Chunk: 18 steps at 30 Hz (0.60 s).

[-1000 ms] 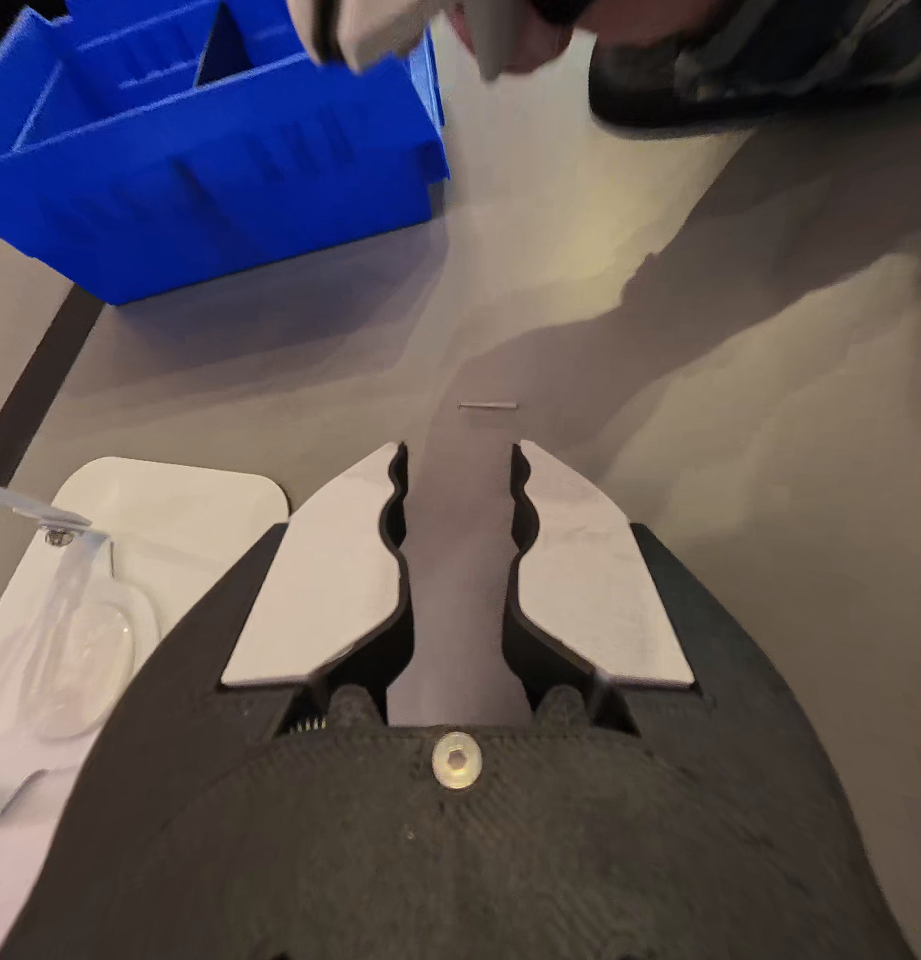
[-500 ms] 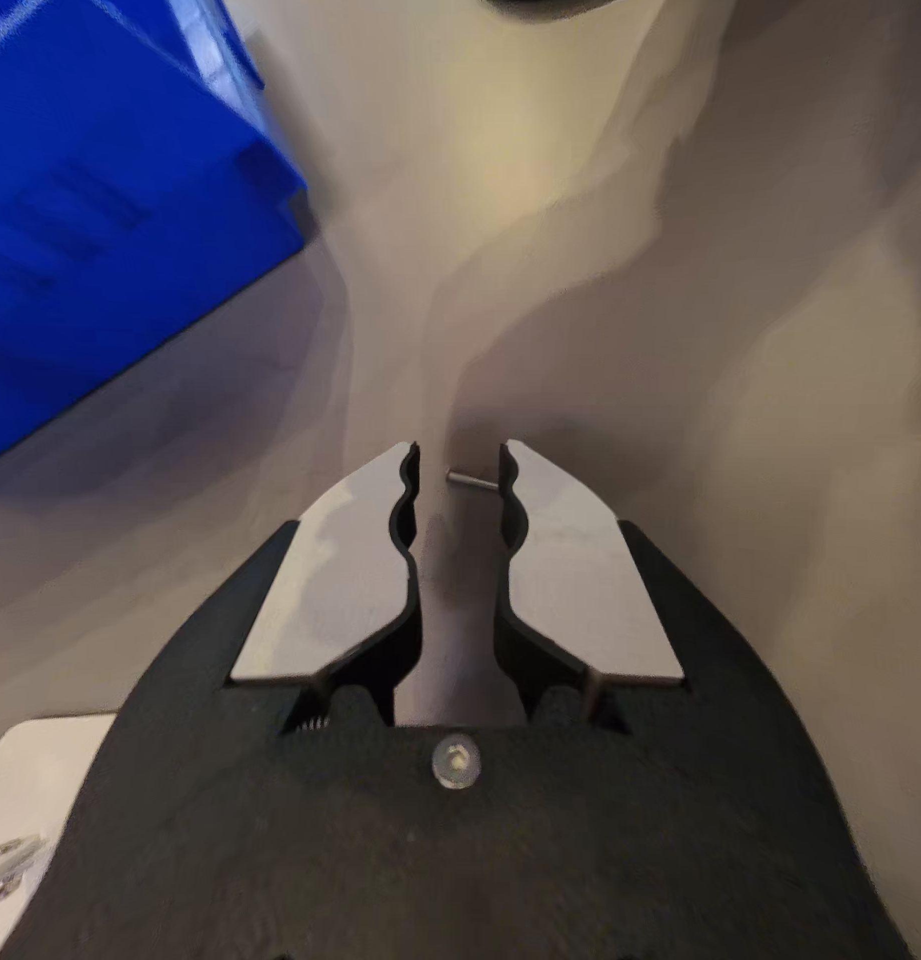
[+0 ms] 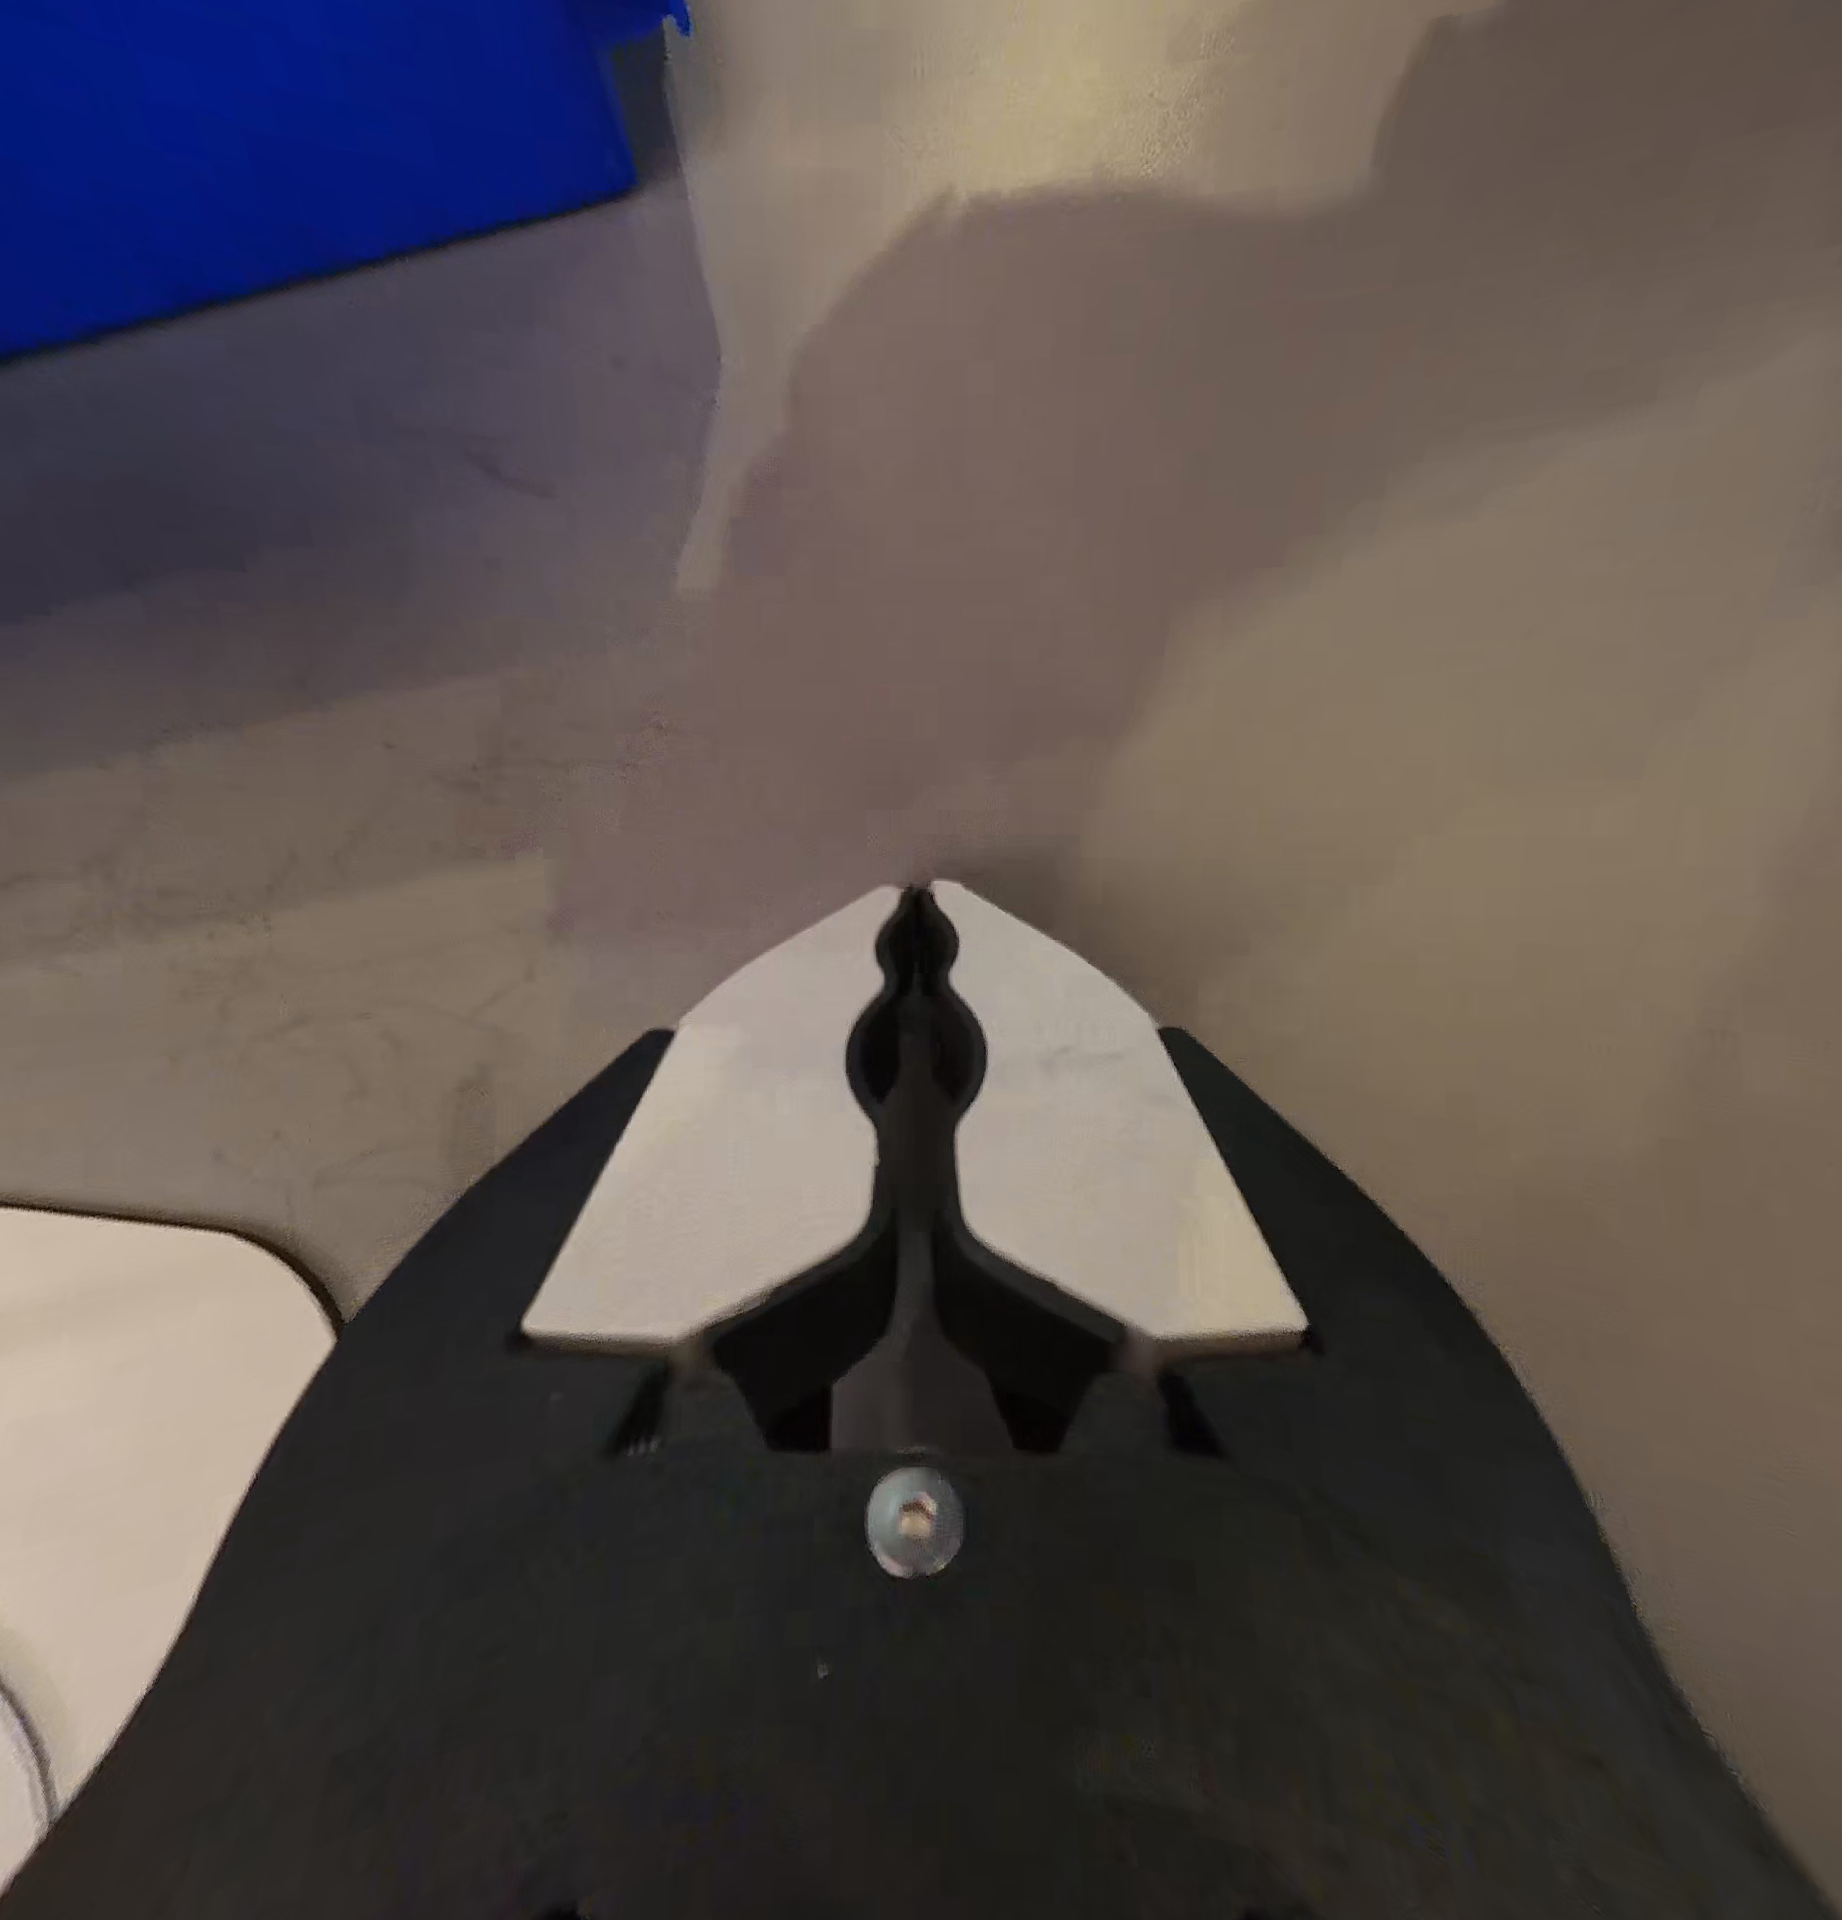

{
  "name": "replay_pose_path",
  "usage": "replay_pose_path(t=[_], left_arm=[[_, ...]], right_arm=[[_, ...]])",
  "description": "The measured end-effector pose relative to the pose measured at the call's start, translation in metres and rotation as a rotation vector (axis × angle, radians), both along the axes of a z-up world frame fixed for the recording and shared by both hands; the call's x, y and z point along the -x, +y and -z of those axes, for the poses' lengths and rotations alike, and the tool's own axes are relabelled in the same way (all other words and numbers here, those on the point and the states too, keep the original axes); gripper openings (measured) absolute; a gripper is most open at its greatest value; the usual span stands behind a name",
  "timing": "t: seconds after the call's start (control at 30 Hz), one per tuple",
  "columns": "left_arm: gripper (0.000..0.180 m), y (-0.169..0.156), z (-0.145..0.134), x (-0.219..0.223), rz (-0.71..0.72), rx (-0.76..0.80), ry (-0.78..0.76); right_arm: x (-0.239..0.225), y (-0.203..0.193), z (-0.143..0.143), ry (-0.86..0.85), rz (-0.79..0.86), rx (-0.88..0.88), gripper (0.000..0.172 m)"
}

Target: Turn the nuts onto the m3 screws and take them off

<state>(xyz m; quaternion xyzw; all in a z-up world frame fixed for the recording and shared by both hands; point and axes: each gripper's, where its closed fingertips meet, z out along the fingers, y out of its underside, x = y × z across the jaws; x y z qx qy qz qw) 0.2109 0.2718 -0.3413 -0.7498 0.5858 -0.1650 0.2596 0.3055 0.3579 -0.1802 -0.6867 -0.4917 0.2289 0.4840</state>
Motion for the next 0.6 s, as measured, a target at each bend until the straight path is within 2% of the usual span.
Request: replay_pose_path(t=[0.17,0.33,0.43,0.6], left_arm=[[0.000,0.000,0.000,0.005,-0.031,-0.004,-0.006],[0.000,-0.003,0.000,0.010,-0.044,-0.019,-0.015],[0.000,-0.003,0.000,0.012,-0.055,-0.012,-0.037],[0.000,-0.005,0.000,0.014,-0.064,0.004,-0.069]], right_arm=[[-0.024,0.039,0.041,-0.158,0.073,0.140,0.005],[-0.030,0.056,0.093,-0.323,0.103,0.291,0.006],[-0.032,0.063,0.107,-0.374,0.124,0.316,0.006],[-0.033,0.065,0.106,-0.379,0.132,0.316,0.019]])
